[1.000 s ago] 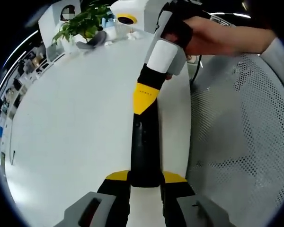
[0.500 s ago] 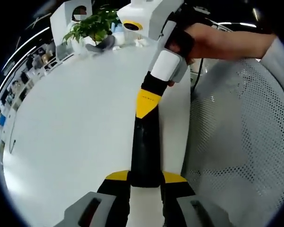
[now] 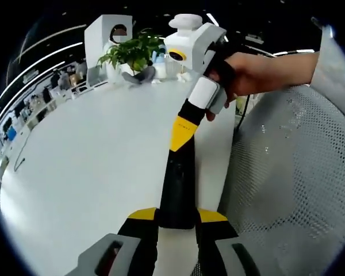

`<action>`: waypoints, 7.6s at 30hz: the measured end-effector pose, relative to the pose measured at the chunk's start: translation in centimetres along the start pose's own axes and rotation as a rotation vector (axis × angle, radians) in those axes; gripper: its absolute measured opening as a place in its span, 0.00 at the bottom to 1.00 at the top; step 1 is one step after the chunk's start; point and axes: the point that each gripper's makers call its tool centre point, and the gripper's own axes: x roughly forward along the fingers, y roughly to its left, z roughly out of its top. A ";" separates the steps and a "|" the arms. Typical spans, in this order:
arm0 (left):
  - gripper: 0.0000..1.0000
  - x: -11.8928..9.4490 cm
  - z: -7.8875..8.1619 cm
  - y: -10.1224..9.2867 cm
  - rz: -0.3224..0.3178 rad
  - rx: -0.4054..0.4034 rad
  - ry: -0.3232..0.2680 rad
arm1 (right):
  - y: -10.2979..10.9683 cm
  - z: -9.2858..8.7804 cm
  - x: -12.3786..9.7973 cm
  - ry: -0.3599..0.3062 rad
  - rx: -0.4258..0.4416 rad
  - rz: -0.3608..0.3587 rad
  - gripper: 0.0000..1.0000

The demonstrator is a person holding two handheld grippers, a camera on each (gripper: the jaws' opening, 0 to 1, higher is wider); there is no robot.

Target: Press the specified remote control buttons in sequence, fully releasing each button before pressing the next.

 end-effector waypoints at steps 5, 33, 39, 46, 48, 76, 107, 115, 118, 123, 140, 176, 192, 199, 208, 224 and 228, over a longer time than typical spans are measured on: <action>0.24 0.0 0.0 0.0 -0.006 0.007 -0.007 | 0.0 0.1 0.0 -0.001 0.014 0.003 0.00; 0.24 0.1 0.1 -0.1 0.001 0.002 0.000 | -0.2 -0.2 -0.1 0.005 0.032 0.003 0.00; 0.24 0.2 0.1 -0.1 -0.001 0.002 0.001 | -0.2 -0.4 -0.5 0.042 0.095 0.014 0.00; 0.24 0.2 0.2 -0.1 -0.001 0.005 -0.001 | 0.4 -0.4 -1.3 0.053 0.211 0.081 0.00; 0.24 0.2 0.2 -0.1 0.000 0.005 -0.002 | 0.3 -0.5 -1.2 0.063 0.217 0.075 0.00; 0.24 0.1 0.2 -0.2 -0.011 0.009 -0.021 | 0.3 -1.4 -0.4 0.090 0.180 0.050 0.00; 0.25 0.3 0.3 -0.4 -0.017 0.014 -0.025 | 0.2 -1.4 -0.4 0.083 0.093 0.025 0.00; 0.24 0.4 0.4 -0.3 -0.016 0.013 -0.026 | 0.2 -1.4 -0.4 0.076 0.091 0.013 0.00; 0.24 0.4 0.4 -0.3 -0.016 0.016 -0.026 | 0.2 -1.3 -0.4 0.081 0.094 0.018 0.00; 0.24 0.4 0.4 -0.3 -0.020 0.022 -0.024 | 0.1 -1.3 -0.5 0.088 0.150 0.040 0.00; 0.24 0.4 0.4 -0.3 -0.019 0.012 -0.020 | -1.3 -2.0 -1.5 0.135 0.237 -0.028 0.00; 0.25 0.4 0.4 -0.3 -0.021 0.011 -0.027 | -1.1 -2.1 -1.3 0.155 0.152 -0.037 0.00; 0.24 0.4 0.6 -0.5 -0.029 0.019 -0.034 | -0.4 -0.6 -0.7 0.067 0.033 -0.060 0.00; 0.25 0.5 0.6 -0.5 -0.032 0.016 -0.035 | -0.5 -0.7 -0.6 0.070 0.023 -0.057 0.00; 0.25 0.5 0.7 -0.4 -0.026 0.025 -0.039 | -0.4 -0.6 -0.3 0.070 -0.089 -0.099 0.00; 0.24 0.6 0.7 -0.5 -0.024 0.023 -0.037 | -0.6 -0.5 -0.5 0.062 -0.073 -0.096 0.00; 0.24 0.6 0.7 -0.6 -0.031 0.034 -0.036 | -0.7 -0.7 -0.7 0.085 -0.030 -0.085 0.00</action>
